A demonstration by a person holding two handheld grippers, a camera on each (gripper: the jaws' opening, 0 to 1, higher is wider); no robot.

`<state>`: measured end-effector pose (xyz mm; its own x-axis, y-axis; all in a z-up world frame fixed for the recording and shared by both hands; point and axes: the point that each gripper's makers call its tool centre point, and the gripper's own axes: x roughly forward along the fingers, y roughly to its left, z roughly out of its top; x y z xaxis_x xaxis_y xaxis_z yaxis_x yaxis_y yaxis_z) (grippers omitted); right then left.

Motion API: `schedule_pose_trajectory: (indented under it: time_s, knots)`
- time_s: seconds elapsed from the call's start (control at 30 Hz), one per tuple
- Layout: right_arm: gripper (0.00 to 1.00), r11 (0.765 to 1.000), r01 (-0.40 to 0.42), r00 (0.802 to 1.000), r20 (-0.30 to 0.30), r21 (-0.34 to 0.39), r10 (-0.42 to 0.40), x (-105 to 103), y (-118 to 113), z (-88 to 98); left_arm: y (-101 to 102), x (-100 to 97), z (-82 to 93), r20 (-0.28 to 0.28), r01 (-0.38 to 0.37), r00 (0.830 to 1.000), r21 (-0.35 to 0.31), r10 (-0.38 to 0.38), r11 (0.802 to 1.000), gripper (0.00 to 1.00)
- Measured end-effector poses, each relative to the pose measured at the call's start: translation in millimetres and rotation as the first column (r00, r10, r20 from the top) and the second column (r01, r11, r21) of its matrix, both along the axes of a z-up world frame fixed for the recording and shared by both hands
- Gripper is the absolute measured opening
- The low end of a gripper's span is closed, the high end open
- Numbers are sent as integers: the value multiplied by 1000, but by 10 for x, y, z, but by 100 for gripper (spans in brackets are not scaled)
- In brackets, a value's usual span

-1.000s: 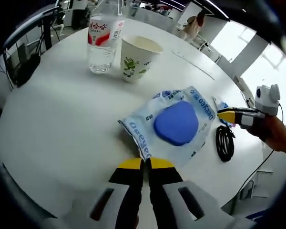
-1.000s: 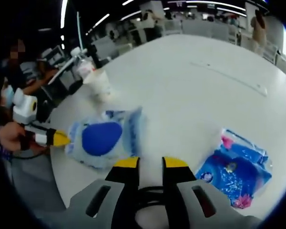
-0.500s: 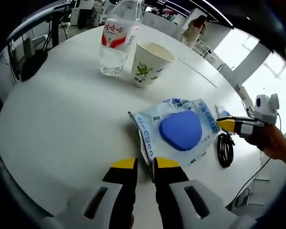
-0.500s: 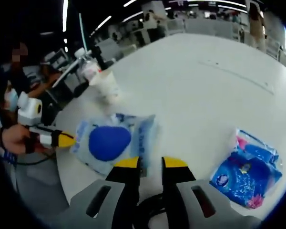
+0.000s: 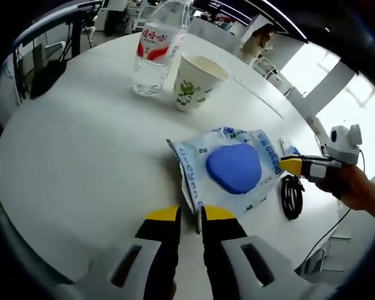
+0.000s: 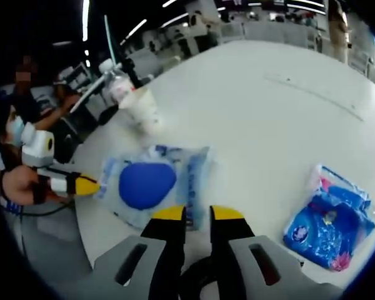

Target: Arrange the tabletop items into an orderly group along one side of the table until the central work area is clear of visible clutter.

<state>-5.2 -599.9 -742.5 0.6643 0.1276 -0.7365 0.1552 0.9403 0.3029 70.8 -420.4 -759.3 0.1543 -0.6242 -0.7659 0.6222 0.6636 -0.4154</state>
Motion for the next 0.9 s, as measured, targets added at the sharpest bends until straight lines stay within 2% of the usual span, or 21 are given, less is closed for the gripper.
schedule_pose_trajectory:
  time_s: [0.9]
  knots:
    - [12, 1000, -2, 1000, -7, 3, 2, 19, 21, -21, -7, -21, -41, -10, -21, 1000, -7, 21, 1000, 8]
